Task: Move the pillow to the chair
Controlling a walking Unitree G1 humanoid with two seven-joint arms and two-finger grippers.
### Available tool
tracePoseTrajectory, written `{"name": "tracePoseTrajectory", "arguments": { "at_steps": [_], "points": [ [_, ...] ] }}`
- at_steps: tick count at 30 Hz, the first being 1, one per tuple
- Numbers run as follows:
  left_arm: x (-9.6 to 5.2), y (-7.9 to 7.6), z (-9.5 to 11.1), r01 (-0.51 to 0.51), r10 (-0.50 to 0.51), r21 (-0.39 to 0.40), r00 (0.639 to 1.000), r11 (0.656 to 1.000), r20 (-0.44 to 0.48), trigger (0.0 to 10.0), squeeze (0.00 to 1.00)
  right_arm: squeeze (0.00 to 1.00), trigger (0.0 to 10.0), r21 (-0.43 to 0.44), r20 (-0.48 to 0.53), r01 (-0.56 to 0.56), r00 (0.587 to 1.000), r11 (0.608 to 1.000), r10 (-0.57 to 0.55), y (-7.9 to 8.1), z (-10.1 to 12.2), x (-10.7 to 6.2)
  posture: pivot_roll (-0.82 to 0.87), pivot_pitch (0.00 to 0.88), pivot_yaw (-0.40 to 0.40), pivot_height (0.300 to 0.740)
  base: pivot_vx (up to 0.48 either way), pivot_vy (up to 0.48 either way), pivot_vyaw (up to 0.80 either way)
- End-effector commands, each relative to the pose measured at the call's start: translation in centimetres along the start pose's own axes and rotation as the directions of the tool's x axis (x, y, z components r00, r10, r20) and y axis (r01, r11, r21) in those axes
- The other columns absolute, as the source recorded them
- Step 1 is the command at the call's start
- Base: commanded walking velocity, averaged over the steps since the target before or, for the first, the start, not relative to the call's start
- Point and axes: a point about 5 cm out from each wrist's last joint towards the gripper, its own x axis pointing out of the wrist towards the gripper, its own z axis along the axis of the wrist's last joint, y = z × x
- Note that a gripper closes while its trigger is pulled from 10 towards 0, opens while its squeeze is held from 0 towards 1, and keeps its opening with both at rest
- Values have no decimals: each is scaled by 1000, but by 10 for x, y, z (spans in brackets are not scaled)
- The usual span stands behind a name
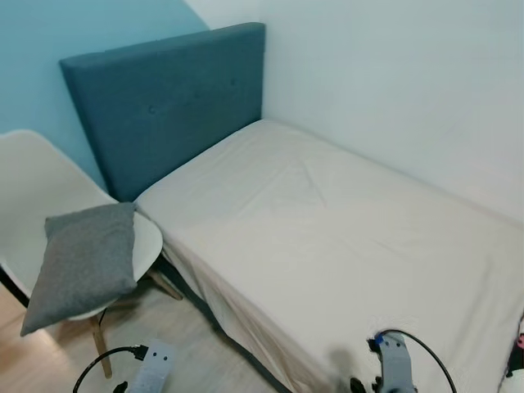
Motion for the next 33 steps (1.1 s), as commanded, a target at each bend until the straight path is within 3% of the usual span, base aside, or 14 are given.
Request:
{"name": "tracePoseTrajectory", "arguments": {
  "at_steps": [1, 6, 8, 14, 18, 19, 20, 25, 27, 30, 33],
  "points": [
    [-1, 7, -8, -17, 17, 15, 1000, 1000, -6, 10000, 0, 0, 10000, -14, 6, -23, 1000, 1000, 23, 11, 1, 2, -53, 50, -73, 740, 0, 0, 0],
    [-3, 6, -17, 4, -4, -12, 1000, 1000, -15, 10000, 0, 0, 10000, -13, 51, -72, 996, 997, 72, 32, 14, 6, -11, 39, -52, 740, 0, 0, 0],
    [-3, 6, -17, 6, -6, -22, 1000, 1000, -16, 10000, 0, 0, 10000, -21, 56, -72, 996, 997, 73, 33, 17, 7, -11, 39, -52, 740, 0, 0, 0],
    [1, 12, 1, 7, -6, -30, 999, 1000, 46, 10000, 0, 0, 10000, -19, 121, -113, 986, 993, 115, 41, 39, 8, -5, 19, -48, 740, 0, 0, 0],
    [8, 29, 32, -14, 33, -148, 991, 989, 127, 10000, 0, 0, 10000, -115, 166, -197, 963, 974, 214, 72, 63, 9, 42, 0, -61, 740, 0, 0, 0],
    [8, 29, 32, -14, 33, -148, 991, 989, 127, 10000, 0, 0, 10000, -115, 166, -197, 963, 974, 214, 72, 63, 9, 42, 0, -61, 740, 0, 0, 0],
    [9, 32, 41, -4, 35, -209, 989, 978, 146, 10000, 0, 0, 10000, -151, 168, -229, 953, 962, 253, 85, 68, 9, 57, 0, -67, 740, 0, 0, 0],
    [9, 29, 37, 19, 17, -292, 993, 956, 120, 10000, 0, 0, 10000, -168, 165, -265, 942, 949, 293, 103, 72, 9, 75, 0, -73, 740, 0, 0, 0],
    [8, 23, 29, 39, -4, -387, 996, 921, 92, 10000, 0, 0, 10000, -149, 158, -280, 940, 949, 302, 111, 71, 8, 78, 0, -79, 740, 0, 0, 0],
    [7, 19, 23, 51, -20, -431, 997, 901, 75, 10000, 0, 0, 10000, -129, 159, -288, 939, 949, 306, 115, 72, 8, 71, 0, -81, 740, 0, 0, 0],
    [3, 8, 9, 69, -58, -494, 998, 867, 38, 10000, 0, 0, 10000, -185, 152, -309, 929, 933, 338, 126, 72, 7, 52, 0, -81, 740, 0, 0, 0]
  ]
}}
